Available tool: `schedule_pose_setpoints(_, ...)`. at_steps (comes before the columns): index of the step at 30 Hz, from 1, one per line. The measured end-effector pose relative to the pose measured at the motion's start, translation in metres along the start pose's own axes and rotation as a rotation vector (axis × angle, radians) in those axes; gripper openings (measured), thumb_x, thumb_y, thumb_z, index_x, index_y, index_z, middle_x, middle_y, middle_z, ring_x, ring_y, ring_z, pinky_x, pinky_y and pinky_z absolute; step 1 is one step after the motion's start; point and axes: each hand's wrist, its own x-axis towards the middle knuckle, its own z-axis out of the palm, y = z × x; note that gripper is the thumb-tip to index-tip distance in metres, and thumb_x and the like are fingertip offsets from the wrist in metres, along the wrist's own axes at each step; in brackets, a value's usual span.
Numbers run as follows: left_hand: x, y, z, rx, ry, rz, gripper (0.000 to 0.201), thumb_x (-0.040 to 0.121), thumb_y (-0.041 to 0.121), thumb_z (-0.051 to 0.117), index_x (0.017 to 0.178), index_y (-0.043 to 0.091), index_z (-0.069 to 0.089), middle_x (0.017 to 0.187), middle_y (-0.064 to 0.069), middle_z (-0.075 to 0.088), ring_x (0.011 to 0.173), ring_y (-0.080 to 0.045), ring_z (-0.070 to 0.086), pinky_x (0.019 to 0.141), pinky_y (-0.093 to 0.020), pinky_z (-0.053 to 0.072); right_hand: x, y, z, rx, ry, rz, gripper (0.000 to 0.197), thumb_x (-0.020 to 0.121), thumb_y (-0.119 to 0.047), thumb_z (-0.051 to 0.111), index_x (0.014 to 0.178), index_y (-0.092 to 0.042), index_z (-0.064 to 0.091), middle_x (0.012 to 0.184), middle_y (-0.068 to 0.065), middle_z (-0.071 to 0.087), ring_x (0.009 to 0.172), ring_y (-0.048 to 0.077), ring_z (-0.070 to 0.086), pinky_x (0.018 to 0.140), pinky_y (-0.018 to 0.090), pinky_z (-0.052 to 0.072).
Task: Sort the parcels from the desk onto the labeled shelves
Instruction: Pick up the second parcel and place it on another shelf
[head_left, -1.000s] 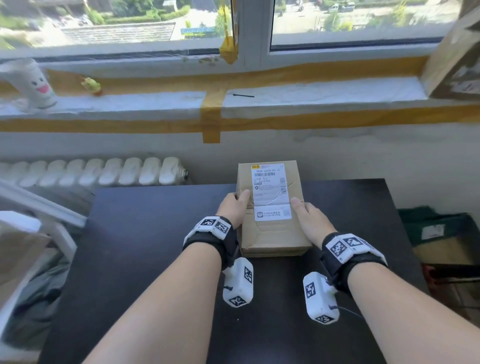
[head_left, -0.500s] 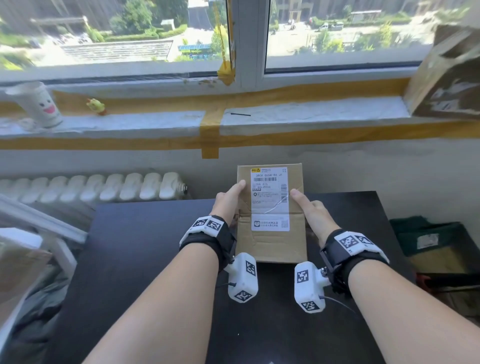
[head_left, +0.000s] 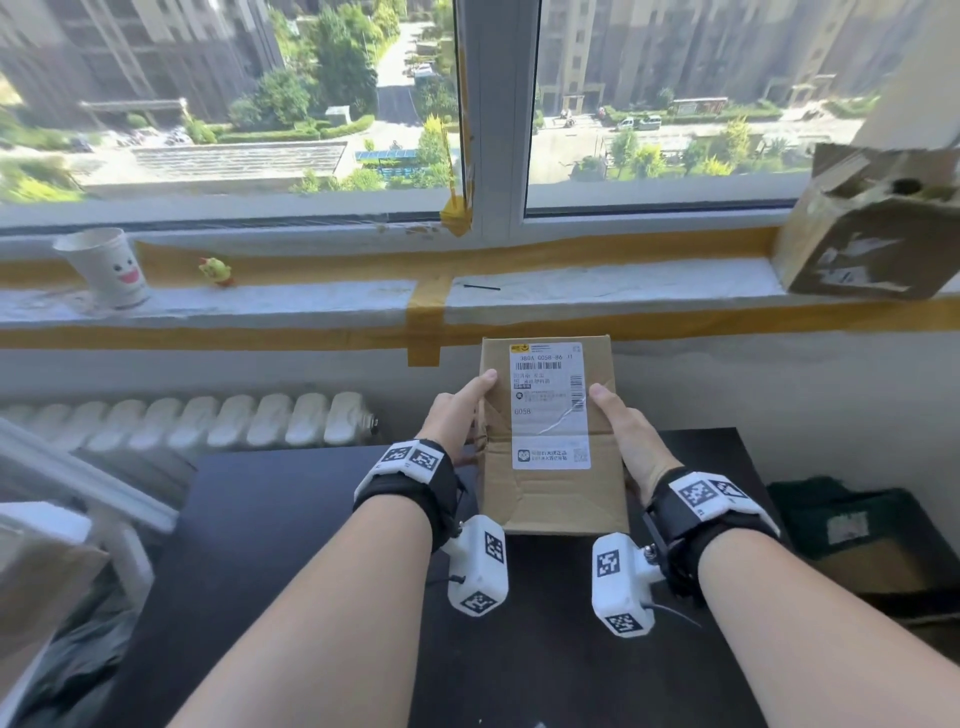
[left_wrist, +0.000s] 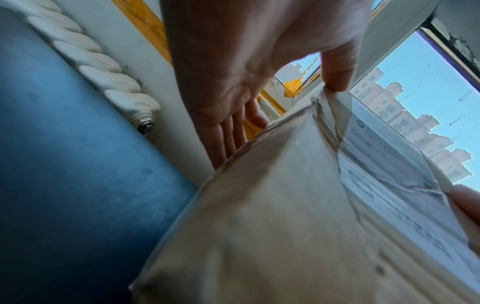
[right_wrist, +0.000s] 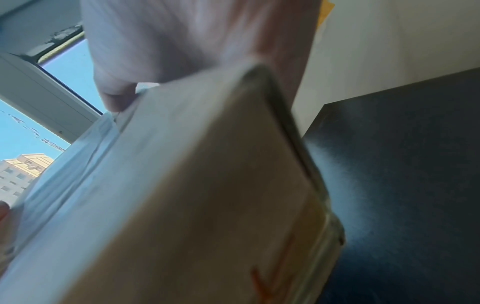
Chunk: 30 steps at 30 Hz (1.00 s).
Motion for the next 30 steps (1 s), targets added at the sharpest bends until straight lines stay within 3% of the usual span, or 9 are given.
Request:
schedule_pose_setpoints(4,-0.002,-0.002,-0.007,-0.018,-0.005,-0.015,0.099,0.049,0.068,0.070,0.129,0.011,0.054,0.108,-0.008,0.069,0.092,-0.022,0.068,0.063,-0.032,0.057,-0.007,-0.005,0.005,0.000,-0.005,-0.014,0.119,0.036,-0.098,0.062,0.127,-0.022,0.063,0.115,0.006,0.075,0.103,0.029,0.073,0.100,0.050,0.053)
schedule_pose_setpoints(8,0.002,-0.007,-0.017,-0.005,-0.044,-0.002,0.062,0.075,0.058,0.067,0.114,0.010,0.062,0.090,-0.005,0.069,0.080,-0.019,0.067,0.069,-0.033,0.058,-0.013,-0.003,0.011,-0.009,0.002,-0.011,0.119,0.035,-0.098,0.061,0.127,-0.023,0.063,0.115,0.006,0.075,0.103,0.029,0.072,0.101,0.049,0.052)
schedule_pose_setpoints(11,0.003,-0.010,-0.023,0.017,-0.067,0.000,0.078,0.062,0.063,0.069,0.120,0.010,0.063,0.094,-0.005,0.067,0.081,-0.018,0.067,0.064,-0.030,0.058,-0.017,-0.001,0.018,-0.007,0.018,-0.009,0.117,0.036,-0.099,0.061,0.125,-0.022,0.064,0.113,0.007,0.075,0.103,0.030,0.072,0.100,0.051,0.052)
schedule_pose_setpoints(13,0.002,-0.012,-0.027,0.009,-0.091,-0.001,0.072,0.068,0.064,0.068,0.117,0.011,0.063,0.090,-0.005,0.064,0.077,-0.018,0.062,0.061,-0.027,0.055,-0.021,0.001,0.023,0.006,0.031,-0.009,0.117,0.036,-0.098,0.061,0.124,-0.021,0.064,0.113,0.007,0.075,0.104,0.031,0.072,0.100,0.052,0.052)
schedule_pose_setpoints(15,-0.001,-0.014,-0.030,0.016,-0.135,-0.005,0.048,0.082,0.061,0.062,0.096,0.016,0.073,0.075,-0.003,0.059,0.068,-0.019,0.054,0.063,-0.026,0.049,-0.025,0.004,0.029,0.023,0.042,-0.002,0.117,0.037,-0.098,0.062,0.125,-0.021,0.064,0.116,0.007,0.074,0.106,0.031,0.070,0.102,0.052,0.051)
schedule_pose_setpoints(17,-0.002,-0.018,-0.034,0.046,-0.189,-0.031,0.050,0.085,0.064,0.056,0.071,0.022,0.080,0.074,-0.004,0.065,0.068,-0.025,0.057,0.067,-0.030,0.047,-0.030,0.008,0.034,0.032,0.055,0.011,0.117,0.038,-0.099,0.061,0.127,-0.022,0.063,0.119,0.007,0.073,0.108,0.030,0.070,0.103,0.052,0.050)
schedule_pose_setpoints(21,-0.011,-0.024,-0.045,0.120,-0.230,-0.037,0.048,0.083,0.068,0.054,0.091,0.025,0.075,0.111,-0.010,0.076,0.102,-0.033,0.067,0.100,-0.044,0.047,-0.053,0.011,0.046,0.045,0.083,0.011,0.116,0.039,-0.098,0.061,0.125,-0.021,0.064,0.115,0.006,0.075,0.105,0.029,0.071,0.102,0.051,0.051)
schedule_pose_setpoints(26,-0.024,-0.032,-0.057,0.184,-0.255,-0.005,0.042,0.089,0.062,0.051,0.098,0.025,0.068,0.117,-0.007,0.072,0.111,-0.027,0.066,0.108,-0.042,0.044,-0.084,0.016,0.058,0.060,0.108,0.010,0.097,0.053,-0.087,0.060,0.123,-0.020,0.064,0.110,0.006,0.077,0.101,0.028,0.074,0.099,0.049,0.054)
schedule_pose_setpoints(30,-0.040,-0.041,-0.065,0.198,-0.280,0.001,0.040,0.091,0.062,0.048,0.095,0.027,0.068,0.105,-0.003,0.074,0.096,-0.020,0.068,0.094,-0.035,0.050,-0.103,0.026,0.063,0.047,0.113,0.018,0.100,0.051,-0.088,0.059,0.123,-0.020,0.065,0.110,0.006,0.077,0.101,0.029,0.073,0.098,0.049,0.054)
